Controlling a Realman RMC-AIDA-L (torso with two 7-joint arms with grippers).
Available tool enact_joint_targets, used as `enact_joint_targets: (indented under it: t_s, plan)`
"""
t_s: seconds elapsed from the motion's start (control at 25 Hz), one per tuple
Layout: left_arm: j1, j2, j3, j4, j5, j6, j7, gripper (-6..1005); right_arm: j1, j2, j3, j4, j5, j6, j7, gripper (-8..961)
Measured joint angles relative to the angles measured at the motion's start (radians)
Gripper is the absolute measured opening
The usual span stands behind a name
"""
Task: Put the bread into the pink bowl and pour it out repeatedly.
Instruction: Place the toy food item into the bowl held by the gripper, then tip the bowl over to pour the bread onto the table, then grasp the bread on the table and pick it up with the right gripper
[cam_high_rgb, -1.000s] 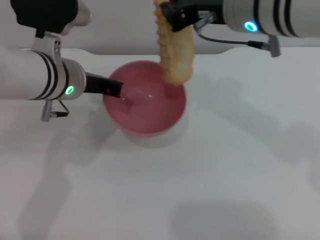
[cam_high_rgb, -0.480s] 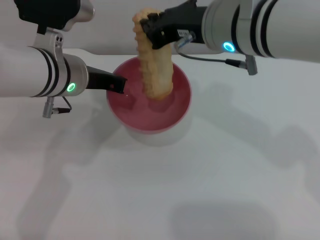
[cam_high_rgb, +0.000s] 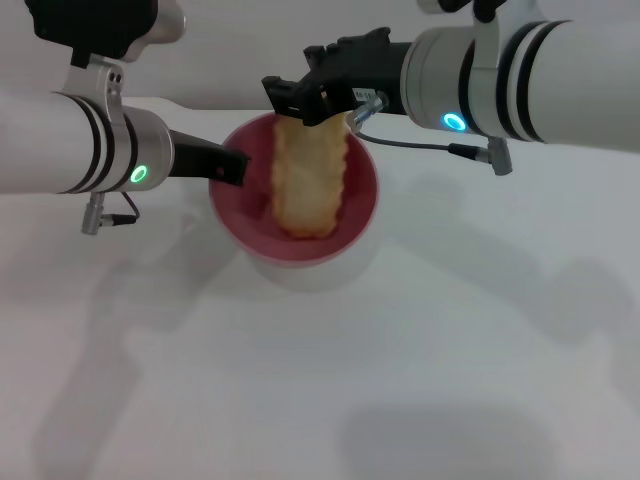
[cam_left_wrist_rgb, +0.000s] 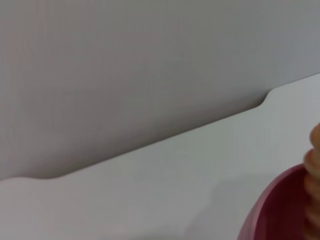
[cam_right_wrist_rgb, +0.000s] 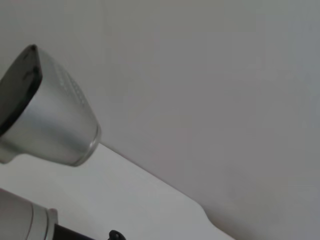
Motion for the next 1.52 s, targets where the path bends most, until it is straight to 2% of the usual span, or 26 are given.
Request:
enact_joint_targets:
  t_s: [0.2,0.28,0.32,0.4,0.44,0.48,0.52,0.68,0.72,0.76,0.8,0.84,0.92,0.96,1.0,1.16,1.2,1.36,1.52]
  plan:
    - [0.015,-0.001,0.0,0.01,0.082,0.042,0.072,43,-0.057,0.0,0.102,-0.076,-0.099,0.039,0.06,590]
    - [0.019,0.0,0.0,0.016,0.11,0.045,0.08,43,-0.113,0.001,0.226,-0.104,-0.133,0.084,0.089,615]
    - [0.026,0.0,-0.001,0.035,0.169,0.046,0.095,43,-0.113,0.001,0.226,-0.104,-0.133,0.084,0.089,628]
    - [0.026,0.0,-0.001,0.035,0.169,0.046,0.095,43,-0.156,0.002,0.316,-0.109,-0.127,0.123,0.09,653]
    - [0.032,-0.001,0.001,0.052,0.218,0.042,0.107,43,-0.176,0.002,0.343,-0.109,-0.123,0.137,0.09,666]
    - [0.032,-0.001,0.001,0.052,0.218,0.042,0.107,43,-0.198,0.002,0.364,-0.11,-0.122,0.145,0.09,666]
    - [0.054,-0.003,0.052,0.106,0.357,0.03,0.118,43,-0.238,0.002,0.391,-0.105,-0.122,0.15,0.088,666]
    - [0.062,-0.004,0.078,0.115,0.398,0.03,0.116,43,-0.288,0.002,0.412,-0.072,-0.121,0.149,0.086,666]
    - [0.074,-0.008,0.154,0.128,0.502,0.041,0.098,43,-0.295,0.002,0.414,-0.058,-0.12,0.149,0.086,666]
    - [0.077,-0.009,0.208,0.132,0.573,0.043,0.062,43,-0.298,0.002,0.414,-0.042,-0.117,0.148,0.086,666]
    - [0.077,-0.009,0.208,0.132,0.573,0.043,0.062,43,-0.3,0.001,0.414,-0.025,-0.111,0.148,0.084,666]
    - [0.078,-0.008,0.246,0.136,0.621,0.043,0.035,43,-0.301,0.0,0.414,-0.009,-0.103,0.147,0.081,666]
    - [0.078,-0.008,0.246,0.136,0.621,0.043,0.035,43,-0.301,-0.002,0.412,0.008,-0.089,0.144,0.074,666]
    - [0.087,-0.01,0.326,0.151,0.737,0.041,-0.03,43,-0.301,-0.002,0.412,0.013,-0.086,0.143,0.071,666]
    - [0.09,-0.01,0.36,0.16,0.781,0.036,-0.062,43,-0.3,-0.002,0.41,0.015,-0.085,0.143,0.07,666]
    - [0.093,-0.01,0.405,0.168,0.829,0.026,-0.094,43,-0.299,-0.003,0.409,0.018,-0.084,0.141,0.068,666]
    - [0.089,-0.012,0.452,0.171,0.875,0.01,-0.136,43,-0.298,-0.003,0.407,0.019,-0.084,0.141,0.066,666]
    - [0.084,-0.012,0.459,0.171,0.884,0.002,-0.167,43,-0.294,-0.003,0.398,0.022,-0.066,0.142,0.046,666]
    - [0.059,-0.012,0.383,0.182,0.857,-0.048,-0.241,43,-0.285,-0.003,0.385,0.024,-0.008,0.143,-0.004,666]
